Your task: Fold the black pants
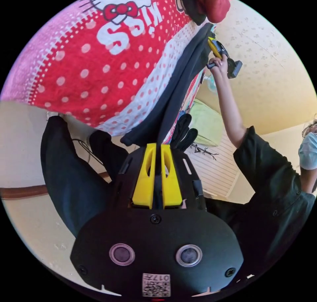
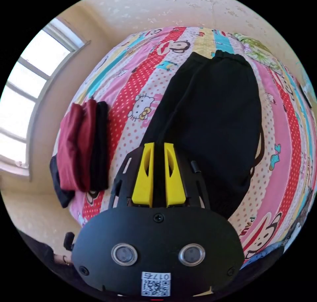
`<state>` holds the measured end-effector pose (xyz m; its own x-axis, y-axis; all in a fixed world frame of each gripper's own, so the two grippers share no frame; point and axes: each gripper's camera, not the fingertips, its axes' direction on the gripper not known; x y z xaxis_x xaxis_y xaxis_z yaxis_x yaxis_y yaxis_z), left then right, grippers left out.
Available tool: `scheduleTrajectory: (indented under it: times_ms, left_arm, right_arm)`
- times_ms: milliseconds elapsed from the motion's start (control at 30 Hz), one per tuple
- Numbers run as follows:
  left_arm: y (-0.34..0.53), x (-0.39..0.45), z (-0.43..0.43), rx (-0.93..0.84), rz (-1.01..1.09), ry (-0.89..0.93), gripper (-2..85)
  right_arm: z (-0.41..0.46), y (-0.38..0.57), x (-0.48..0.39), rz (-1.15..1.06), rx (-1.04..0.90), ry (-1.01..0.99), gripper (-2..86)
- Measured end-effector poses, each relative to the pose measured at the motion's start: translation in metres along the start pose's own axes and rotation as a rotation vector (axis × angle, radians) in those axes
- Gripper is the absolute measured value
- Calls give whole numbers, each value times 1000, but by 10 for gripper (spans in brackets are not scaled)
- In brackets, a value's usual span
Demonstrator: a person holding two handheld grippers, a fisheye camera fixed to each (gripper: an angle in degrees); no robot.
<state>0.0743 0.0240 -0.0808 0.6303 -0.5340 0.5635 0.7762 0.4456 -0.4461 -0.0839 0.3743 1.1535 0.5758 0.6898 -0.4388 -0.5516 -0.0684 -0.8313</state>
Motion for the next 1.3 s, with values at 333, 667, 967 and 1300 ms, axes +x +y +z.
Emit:
scheduleTrajectory:
  times_ms: [333,667,967,1300]
  left_arm:
    - [-20,59,-18,-31,227,-220,63]
    - [-119,83,69,-174,245,-342,68]
    - [-11,29,155,-381,148,-315,48]
    - [5,56,148,-89,457,-367,66]
  right_arm:
    - [-42,292,112,387,-63,-67,107]
    - [14,393,96,501,-88,-342,63]
    - [-7,444,100,452,-498,87,45]
    - [-19,171,68,24,-1,160,121]
